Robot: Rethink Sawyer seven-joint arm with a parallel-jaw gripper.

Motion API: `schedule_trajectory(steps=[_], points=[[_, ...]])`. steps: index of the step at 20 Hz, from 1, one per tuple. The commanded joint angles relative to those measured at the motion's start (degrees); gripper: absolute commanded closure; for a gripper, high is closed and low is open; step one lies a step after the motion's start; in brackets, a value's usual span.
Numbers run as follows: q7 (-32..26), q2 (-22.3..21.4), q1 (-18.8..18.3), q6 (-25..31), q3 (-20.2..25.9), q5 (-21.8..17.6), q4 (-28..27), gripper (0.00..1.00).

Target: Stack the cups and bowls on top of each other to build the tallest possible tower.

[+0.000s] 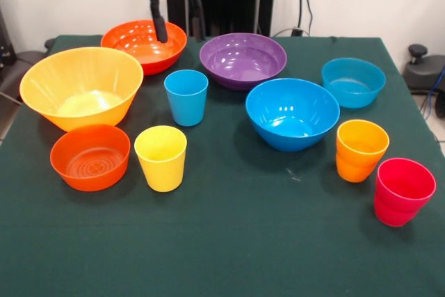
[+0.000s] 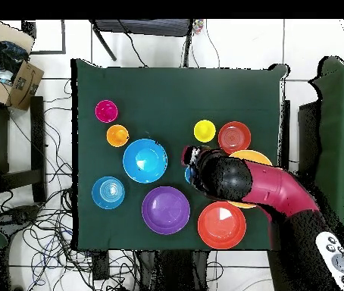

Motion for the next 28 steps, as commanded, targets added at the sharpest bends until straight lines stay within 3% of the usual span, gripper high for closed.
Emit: schedule_trajectory(steps=[1,6,12,18,28], points=[[-12.8,1.7,-0.7,6.9,9.4,-6.2,3.4,0.00],[-10.2,1.0,0.2,9.1,9.5,-7.4,2.5,0.00],[-0.8,1.2,7.6,7.5,4.7,-9.2,0.3,0.00],[3.0,2.6,12.0,7.5,1.0,-9.4,-2.3,0.00],[5.7,2.8,14.1,2.4,-1.2,-7.1,0.1,0.00]])
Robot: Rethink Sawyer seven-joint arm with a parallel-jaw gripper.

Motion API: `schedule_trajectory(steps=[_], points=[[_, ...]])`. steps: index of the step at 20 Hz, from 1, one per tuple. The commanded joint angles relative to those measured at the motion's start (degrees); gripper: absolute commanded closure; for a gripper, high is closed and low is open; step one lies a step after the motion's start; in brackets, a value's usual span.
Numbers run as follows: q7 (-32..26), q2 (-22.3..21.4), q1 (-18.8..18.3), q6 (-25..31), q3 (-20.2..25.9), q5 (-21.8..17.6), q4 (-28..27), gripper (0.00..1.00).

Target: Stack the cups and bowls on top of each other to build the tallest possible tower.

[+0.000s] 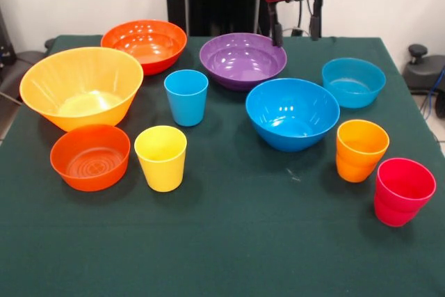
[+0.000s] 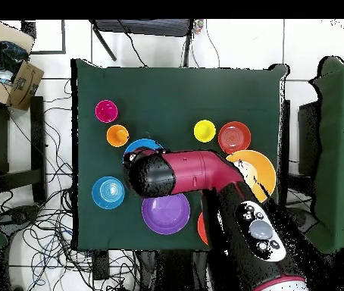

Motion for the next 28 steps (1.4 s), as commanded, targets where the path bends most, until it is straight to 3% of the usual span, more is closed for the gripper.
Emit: schedule_trajectory(steps=[1,9,19,28], points=[[5.3,2.4,1.0,1.5,-4.6,-2.5,0.0,0.00],[3.9,2.1,4.5,6.8,-7.7,-4.0,-3.0,0.00],[-0.5,1.9,2.6,3.9,-6.4,-4.0,-1.6,0.00],[-1.5,1.3,2.1,-1.1,-5.4,-6.6,0.4,0.00]])
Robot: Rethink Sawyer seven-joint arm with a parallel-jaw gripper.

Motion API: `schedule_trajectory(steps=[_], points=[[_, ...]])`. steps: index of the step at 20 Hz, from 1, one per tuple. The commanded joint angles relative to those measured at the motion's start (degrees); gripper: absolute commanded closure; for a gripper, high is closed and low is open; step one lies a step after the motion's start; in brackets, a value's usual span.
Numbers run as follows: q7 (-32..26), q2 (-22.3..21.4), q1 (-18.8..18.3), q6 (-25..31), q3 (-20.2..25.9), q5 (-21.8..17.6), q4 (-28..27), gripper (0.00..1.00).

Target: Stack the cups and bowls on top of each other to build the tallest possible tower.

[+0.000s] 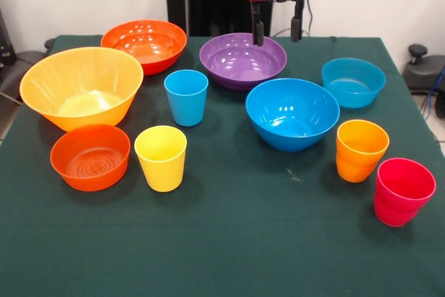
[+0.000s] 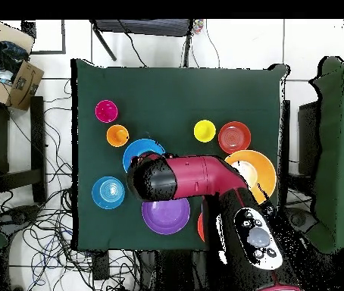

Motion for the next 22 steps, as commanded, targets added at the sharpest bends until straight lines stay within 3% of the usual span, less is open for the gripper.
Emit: schedule_trajectory(steps=[1,22], points=[[-1.6,1.5,-0.3,-1.0,0.3,-5.9,0.6,0.00],[-0.2,1.8,-0.3,-2.4,0.5,-7.0,1.0,0.00]])
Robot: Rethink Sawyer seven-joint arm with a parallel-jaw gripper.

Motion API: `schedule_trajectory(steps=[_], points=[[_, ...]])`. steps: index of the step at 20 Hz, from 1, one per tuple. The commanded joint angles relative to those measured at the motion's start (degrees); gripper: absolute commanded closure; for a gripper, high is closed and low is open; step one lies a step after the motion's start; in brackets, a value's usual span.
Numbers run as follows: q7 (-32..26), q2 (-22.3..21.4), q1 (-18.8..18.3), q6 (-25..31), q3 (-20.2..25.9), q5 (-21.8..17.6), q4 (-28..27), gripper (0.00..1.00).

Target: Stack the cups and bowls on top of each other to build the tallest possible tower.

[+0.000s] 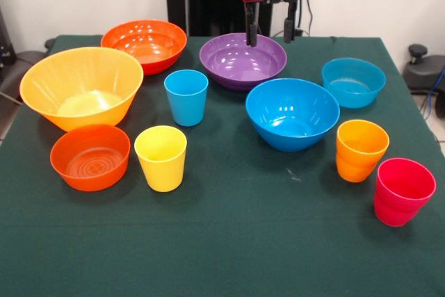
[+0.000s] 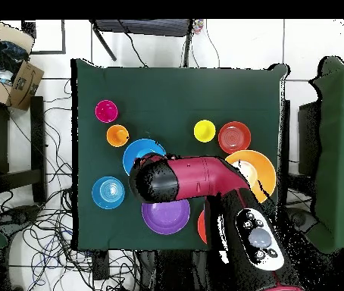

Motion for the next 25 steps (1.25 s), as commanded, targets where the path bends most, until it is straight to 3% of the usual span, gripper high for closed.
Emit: schedule_trajectory(steps=[1,25], points=[[-0.3,1.9,0.1,-2.4,0.5,-5.1,0.9,0.00],[1.1,2.1,0.1,-4.3,-0.2,-7.0,2.0,0.00]])
